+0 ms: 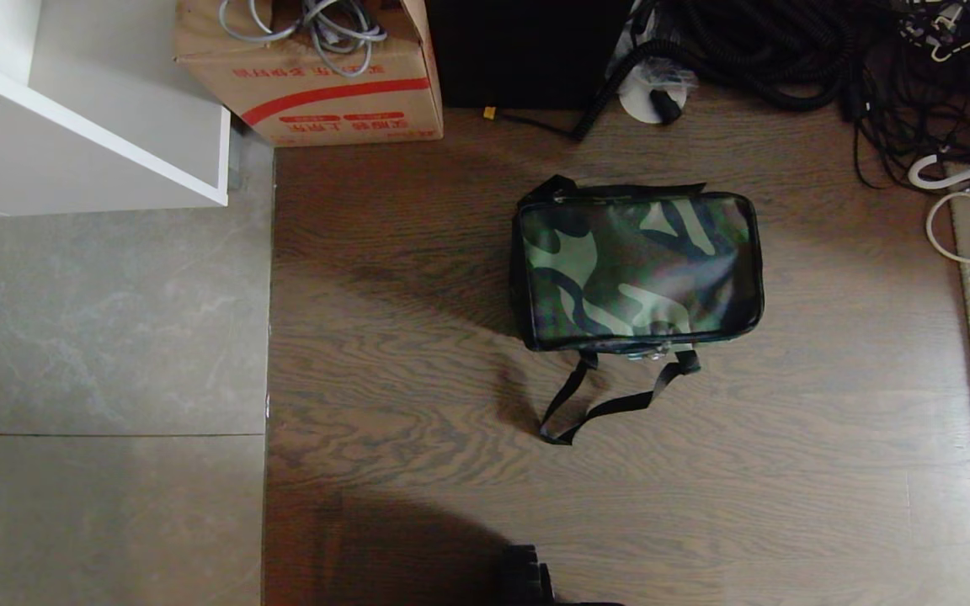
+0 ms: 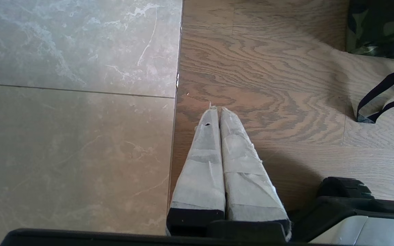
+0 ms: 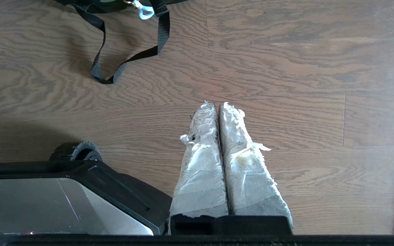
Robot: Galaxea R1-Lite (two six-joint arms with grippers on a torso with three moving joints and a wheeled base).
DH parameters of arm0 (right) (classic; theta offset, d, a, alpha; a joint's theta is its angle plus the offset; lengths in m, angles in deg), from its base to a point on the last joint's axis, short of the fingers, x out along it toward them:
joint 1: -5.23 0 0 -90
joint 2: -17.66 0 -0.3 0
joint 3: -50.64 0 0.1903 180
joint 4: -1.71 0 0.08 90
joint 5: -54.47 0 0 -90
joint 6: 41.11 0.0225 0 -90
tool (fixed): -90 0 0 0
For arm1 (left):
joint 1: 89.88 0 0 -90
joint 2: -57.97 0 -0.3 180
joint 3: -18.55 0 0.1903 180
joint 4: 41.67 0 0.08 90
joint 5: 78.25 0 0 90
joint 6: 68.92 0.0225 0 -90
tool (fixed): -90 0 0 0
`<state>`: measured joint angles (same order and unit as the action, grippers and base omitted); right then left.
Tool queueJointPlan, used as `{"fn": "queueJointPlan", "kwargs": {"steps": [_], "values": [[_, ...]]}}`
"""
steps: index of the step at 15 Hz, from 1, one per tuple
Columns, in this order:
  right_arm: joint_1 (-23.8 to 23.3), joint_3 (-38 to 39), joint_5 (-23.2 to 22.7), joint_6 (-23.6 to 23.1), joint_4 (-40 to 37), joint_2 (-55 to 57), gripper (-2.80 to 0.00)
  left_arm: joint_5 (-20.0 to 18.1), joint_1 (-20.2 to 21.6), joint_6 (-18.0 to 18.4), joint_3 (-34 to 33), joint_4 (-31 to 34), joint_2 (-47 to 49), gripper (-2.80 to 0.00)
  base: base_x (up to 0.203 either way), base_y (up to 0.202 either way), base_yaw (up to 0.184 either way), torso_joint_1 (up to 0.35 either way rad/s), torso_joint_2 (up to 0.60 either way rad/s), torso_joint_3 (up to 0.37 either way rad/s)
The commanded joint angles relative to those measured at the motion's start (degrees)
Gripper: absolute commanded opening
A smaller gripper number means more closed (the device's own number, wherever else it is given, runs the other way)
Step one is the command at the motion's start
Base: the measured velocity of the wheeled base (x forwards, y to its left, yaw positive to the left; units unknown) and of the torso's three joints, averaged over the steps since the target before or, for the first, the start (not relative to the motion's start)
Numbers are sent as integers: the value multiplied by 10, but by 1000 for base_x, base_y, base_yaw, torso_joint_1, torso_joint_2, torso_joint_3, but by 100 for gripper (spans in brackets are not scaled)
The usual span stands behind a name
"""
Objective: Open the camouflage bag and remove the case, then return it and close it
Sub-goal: Open the top of the storage box
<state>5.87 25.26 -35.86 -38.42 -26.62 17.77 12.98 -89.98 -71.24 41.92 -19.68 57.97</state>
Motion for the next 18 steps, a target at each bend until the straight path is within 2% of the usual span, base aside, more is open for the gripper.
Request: {"fn": "queueJointPlan", "kwargs": {"steps": [1, 9, 12, 14, 16, 17, 18], "values": [[1, 0, 0, 0, 0, 0, -280, 1, 0, -1, -5, 0, 0, -280, 0, 0, 0, 0, 0, 0], [1, 1, 1, -3, 1, 0, -280, 0, 0, -1, -5, 0, 0, -280, 0, 0, 0, 0, 0, 0], [1, -4, -2, -19, -13, 0, -280, 0, 0, -1, -5, 0, 0, -280, 0, 0, 0, 0, 0, 0], [1, -17, -5, -40, -43, 0, -280, 0, 0, -1, -4, 0, 0, -280, 0, 0, 0, 0, 0, 0], [0, -48, -1, -31, -74, 0, -280, 0, 0, -1, -5, 0, 0, -280, 0, 0, 0, 0, 0, 0], [0, -76, -5, -29, -95, 0, -280, 0, 0, -1, -5, 0, 0, -280, 0, 0, 0, 0, 0, 0], [0, -119, -14, -28, -149, 0, -280, 0, 0, -1, -5, 0, 0, -280, 0, 0, 0, 0, 0, 0]]}}
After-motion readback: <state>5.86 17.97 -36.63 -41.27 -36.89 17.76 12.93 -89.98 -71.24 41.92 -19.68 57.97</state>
